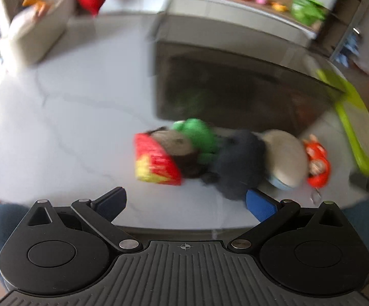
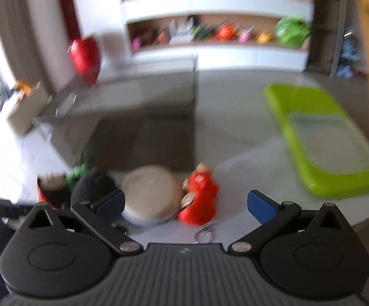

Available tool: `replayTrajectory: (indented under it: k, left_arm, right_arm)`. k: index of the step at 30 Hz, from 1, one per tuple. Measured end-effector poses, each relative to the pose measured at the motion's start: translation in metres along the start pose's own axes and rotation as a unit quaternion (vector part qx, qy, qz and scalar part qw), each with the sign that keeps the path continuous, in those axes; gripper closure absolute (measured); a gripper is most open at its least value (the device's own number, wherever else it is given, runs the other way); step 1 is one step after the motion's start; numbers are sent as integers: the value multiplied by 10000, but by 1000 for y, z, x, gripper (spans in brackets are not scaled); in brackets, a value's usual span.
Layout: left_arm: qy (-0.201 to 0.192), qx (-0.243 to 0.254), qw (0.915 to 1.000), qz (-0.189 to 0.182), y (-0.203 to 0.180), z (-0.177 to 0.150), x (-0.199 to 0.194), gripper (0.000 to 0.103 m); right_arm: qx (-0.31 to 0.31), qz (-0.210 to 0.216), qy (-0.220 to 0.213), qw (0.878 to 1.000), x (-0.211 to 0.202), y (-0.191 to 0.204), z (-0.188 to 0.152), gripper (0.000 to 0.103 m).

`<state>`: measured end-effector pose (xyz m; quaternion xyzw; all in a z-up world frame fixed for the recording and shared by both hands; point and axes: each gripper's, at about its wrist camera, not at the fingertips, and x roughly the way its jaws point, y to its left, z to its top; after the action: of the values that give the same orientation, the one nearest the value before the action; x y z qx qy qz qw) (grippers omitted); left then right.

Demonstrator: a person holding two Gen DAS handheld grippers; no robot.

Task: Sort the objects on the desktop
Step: 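Grasp the black plush animal with the right tool and lift it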

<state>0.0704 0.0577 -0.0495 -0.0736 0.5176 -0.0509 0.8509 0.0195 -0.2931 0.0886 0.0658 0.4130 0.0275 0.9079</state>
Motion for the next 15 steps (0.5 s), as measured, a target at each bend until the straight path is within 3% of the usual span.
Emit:
replayTrajectory:
  k: [3, 9, 11, 15]
  left_arm:
    - [11, -426, 9991, 0, 27, 12, 13, 0]
    - [305, -237, 9985, -392, 45, 30, 45, 0]
    - [451, -331, 9969, -545, 53, 37, 49, 0]
    - [1238, -743, 9866, -758, 60, 51, 56, 0]
  right_arm:
    - [-336, 120, 262, 9990, 24, 8, 5, 1]
    - [-1582, 490, 104, 9861, 42, 60, 10, 2]
    - [-1992, 611, 50, 9780, 49, 78, 12, 11]
    - [-2458, 765, 385, 9655, 77, 118, 18, 14]
